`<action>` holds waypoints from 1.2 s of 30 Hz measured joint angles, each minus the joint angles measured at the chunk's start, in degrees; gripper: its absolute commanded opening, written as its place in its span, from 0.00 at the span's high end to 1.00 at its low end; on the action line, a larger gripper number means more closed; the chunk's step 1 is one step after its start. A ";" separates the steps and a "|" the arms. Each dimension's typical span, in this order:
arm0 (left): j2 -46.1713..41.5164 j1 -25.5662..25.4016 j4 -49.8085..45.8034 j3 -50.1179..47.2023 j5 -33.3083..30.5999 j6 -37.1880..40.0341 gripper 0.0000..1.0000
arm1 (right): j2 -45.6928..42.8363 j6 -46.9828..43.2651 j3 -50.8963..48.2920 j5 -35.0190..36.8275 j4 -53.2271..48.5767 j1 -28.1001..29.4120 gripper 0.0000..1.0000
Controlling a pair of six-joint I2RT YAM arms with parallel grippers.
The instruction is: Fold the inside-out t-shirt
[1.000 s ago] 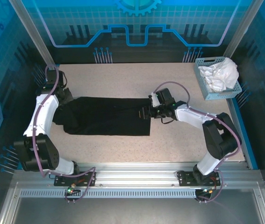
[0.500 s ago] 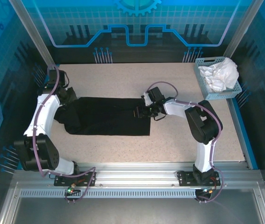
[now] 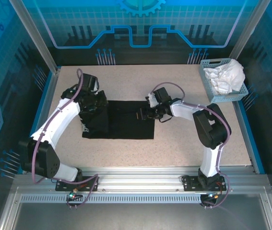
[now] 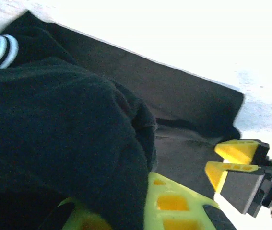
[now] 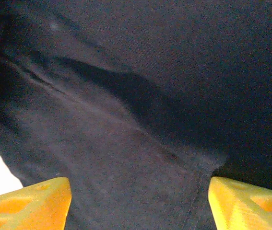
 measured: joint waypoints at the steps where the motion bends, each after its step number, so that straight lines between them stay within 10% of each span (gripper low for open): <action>1: 0.48 -1.14 1.81 -0.85 0.57 -1.97 0.94 | -1.40 0.02 -0.72 -0.42 0.04 -0.55 0.21; 11: 26.99 -18.99 20.02 10.21 8.07 -18.78 0.33 | -23.43 1.16 -15.06 -0.04 0.13 -12.15 0.14; 15: 33.68 -23.26 21.44 20.96 13.53 -17.64 0.30 | -32.41 1.55 -21.40 3.21 -1.66 -16.83 0.14; 20: 18.32 -17.88 20.81 8.85 12.44 -12.83 0.27 | -34.53 2.34 -22.34 5.22 -0.92 -13.14 0.14; 27: -4.02 -8.22 17.09 -13.29 3.19 -6.78 0.25 | -19.80 1.95 -12.07 6.05 1.14 -0.13 0.18; 36: 0.09 -6.75 14.88 -17.88 1.38 -1.51 0.24 | -0.57 -3.78 6.16 10.19 0.76 5.57 0.17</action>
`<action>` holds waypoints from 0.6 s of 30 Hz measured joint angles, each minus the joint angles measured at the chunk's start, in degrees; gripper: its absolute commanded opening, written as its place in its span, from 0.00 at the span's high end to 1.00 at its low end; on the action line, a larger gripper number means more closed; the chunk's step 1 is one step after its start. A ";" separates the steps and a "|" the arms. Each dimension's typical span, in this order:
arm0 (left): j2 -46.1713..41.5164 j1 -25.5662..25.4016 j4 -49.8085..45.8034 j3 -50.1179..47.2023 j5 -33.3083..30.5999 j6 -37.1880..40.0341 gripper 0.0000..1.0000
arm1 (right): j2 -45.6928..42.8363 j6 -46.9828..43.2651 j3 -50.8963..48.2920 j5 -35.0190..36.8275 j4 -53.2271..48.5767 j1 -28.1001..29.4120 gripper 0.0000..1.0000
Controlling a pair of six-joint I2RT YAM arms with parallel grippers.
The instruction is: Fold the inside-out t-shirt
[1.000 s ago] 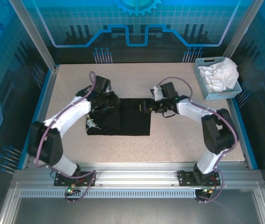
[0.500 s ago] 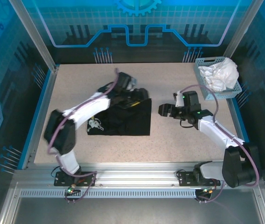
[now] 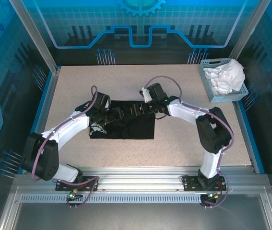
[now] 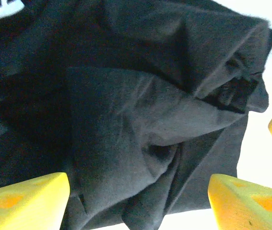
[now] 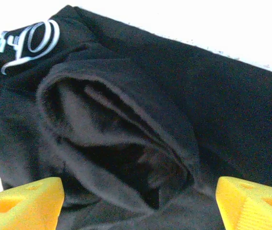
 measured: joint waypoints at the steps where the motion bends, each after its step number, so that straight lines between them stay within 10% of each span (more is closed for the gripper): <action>1: 0.94 0.00 0.22 0.00 0.02 0.22 0.24 | 1.90 -0.66 1.55 0.26 -0.46 0.09 0.18; 7: 4.70 0.00 3.32 -0.04 0.81 1.16 0.34 | 9.44 -4.37 8.61 2.29 -4.42 1.51 0.38; 12: 5.01 0.00 9.18 -1.22 3.32 2.58 0.59 | 10.16 -4.28 10.38 2.67 -5.33 1.97 0.73; 18: 5.25 -0.09 14.60 -3.50 6.38 4.48 0.89 | 10.16 -0.44 10.82 1.20 -5.77 1.20 0.91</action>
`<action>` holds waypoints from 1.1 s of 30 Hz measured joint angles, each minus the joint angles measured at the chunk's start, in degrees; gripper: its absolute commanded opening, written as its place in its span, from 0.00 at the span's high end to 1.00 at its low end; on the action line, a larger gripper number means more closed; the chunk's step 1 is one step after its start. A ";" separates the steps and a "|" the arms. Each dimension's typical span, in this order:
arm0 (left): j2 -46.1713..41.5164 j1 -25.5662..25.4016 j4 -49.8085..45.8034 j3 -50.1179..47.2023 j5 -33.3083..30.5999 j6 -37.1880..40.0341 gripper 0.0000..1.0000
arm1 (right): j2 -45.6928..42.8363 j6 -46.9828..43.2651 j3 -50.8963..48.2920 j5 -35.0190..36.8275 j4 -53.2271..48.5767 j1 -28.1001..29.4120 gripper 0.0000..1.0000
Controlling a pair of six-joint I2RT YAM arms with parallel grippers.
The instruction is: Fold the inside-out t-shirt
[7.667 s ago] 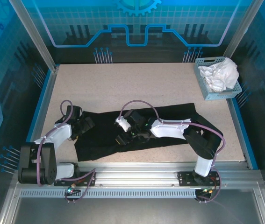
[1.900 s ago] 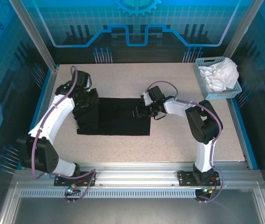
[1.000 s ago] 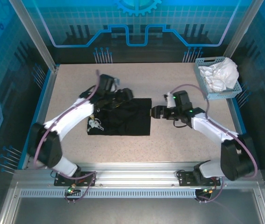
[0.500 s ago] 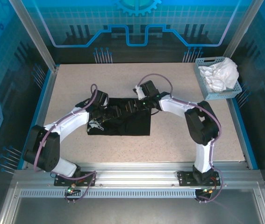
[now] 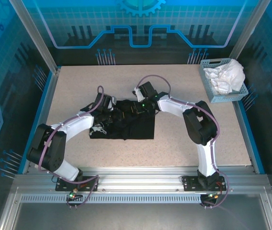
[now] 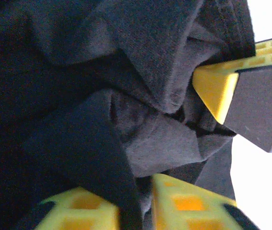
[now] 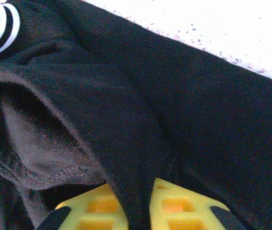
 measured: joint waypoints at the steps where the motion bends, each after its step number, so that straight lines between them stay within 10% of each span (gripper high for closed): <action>1: -0.04 -0.11 0.76 -0.42 0.50 0.37 0.90 | 0.00 0.81 0.00 -0.59 -0.15 -0.24 0.90; 20: -7.37 -11.69 9.53 -2.05 6.21 5.18 0.88 | -1.29 20.76 -1.18 -22.53 1.42 -9.29 0.82; 33: 2.93 -18.60 8.02 1.42 8.66 10.47 0.36 | -0.17 13.90 -4.24 -18.71 -6.71 -17.27 0.54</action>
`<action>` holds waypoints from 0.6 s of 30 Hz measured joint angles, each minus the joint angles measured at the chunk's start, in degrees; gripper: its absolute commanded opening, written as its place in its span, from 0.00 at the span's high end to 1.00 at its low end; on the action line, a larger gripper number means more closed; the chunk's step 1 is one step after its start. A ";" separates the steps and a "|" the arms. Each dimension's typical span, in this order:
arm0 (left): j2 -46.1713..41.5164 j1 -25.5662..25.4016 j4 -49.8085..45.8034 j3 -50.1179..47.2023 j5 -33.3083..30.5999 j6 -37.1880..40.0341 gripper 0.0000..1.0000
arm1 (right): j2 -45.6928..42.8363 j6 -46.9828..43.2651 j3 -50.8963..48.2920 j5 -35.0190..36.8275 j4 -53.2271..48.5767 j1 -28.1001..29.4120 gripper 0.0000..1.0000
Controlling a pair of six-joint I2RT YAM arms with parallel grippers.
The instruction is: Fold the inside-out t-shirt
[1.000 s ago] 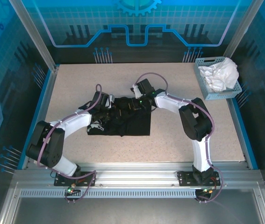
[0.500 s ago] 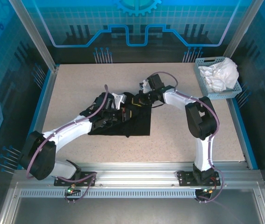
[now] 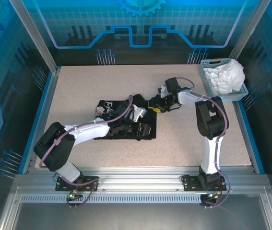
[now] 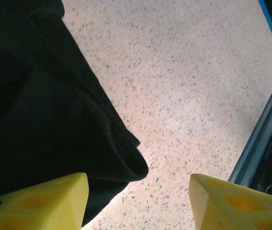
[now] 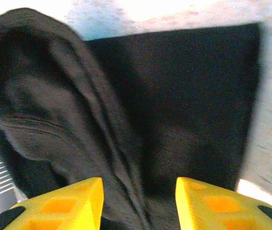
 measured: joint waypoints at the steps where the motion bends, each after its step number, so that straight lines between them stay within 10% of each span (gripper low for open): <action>1: -0.59 0.04 -0.15 0.04 0.00 0.22 0.35 | -0.87 -0.87 -0.68 0.94 -0.70 -0.26 0.53; 11: -15.78 12.48 -1.95 -3.37 -3.26 -3.04 0.27 | -20.39 -8.98 -13.55 11.08 -3.17 4.17 0.37; 18: -18.69 23.89 -5.99 -7.21 -6.71 -9.81 0.26 | -14.05 -14.32 -3.93 21.16 -2.56 14.01 0.35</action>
